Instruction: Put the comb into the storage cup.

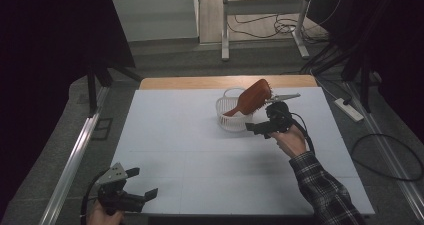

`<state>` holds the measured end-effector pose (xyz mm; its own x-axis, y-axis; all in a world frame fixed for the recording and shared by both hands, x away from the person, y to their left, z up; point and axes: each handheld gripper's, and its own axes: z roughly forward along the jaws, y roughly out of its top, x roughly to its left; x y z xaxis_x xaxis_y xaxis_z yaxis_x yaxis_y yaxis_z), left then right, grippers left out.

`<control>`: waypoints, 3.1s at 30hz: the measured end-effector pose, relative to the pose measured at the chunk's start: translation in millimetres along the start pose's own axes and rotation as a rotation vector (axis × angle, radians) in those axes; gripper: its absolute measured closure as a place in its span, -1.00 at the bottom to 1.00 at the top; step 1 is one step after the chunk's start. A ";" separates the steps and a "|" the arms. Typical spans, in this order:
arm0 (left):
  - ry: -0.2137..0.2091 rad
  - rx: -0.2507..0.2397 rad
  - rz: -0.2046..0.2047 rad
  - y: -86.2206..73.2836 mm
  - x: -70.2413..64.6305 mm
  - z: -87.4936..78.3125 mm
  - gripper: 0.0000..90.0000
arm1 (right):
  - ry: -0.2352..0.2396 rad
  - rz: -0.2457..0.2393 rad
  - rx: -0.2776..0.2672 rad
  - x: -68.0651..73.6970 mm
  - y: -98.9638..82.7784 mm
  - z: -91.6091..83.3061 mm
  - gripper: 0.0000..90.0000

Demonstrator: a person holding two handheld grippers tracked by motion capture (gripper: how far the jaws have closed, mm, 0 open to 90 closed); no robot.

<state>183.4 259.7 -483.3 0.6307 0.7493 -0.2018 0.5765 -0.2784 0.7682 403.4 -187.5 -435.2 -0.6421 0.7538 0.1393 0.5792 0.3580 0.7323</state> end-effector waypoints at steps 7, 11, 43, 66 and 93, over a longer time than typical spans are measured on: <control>0.010 -0.004 0.001 -1.2 -0.6 -2.8 -1.00 | 0.002 -0.017 0.012 3.9 -4.6 -5.2 -1.00; 0.011 -0.010 -0.005 -2.1 -0.3 -4.5 -1.00 | 0.013 -0.018 0.011 4.5 -5.6 -9.1 -1.00; 0.001 -0.012 -0.018 -2.8 1.2 -4.5 -1.00 | 0.028 -0.057 0.018 9.0 -26.1 -29.6 -1.00; -0.004 -0.015 -0.027 -3.2 2.2 -4.6 -1.00 | 0.037 -0.056 0.043 9.0 -47.5 -38.5 -1.00; -0.006 -0.011 -0.022 -2.9 2.0 -4.2 -0.99 | 0.057 -0.050 0.043 8.4 -68.9 -57.1 -1.00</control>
<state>180.9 264.6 -483.3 0.6206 0.7519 -0.2224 0.5847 -0.2547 0.7703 329.4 -237.2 -446.4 -0.6975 0.7024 0.1417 0.5661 0.4188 0.7100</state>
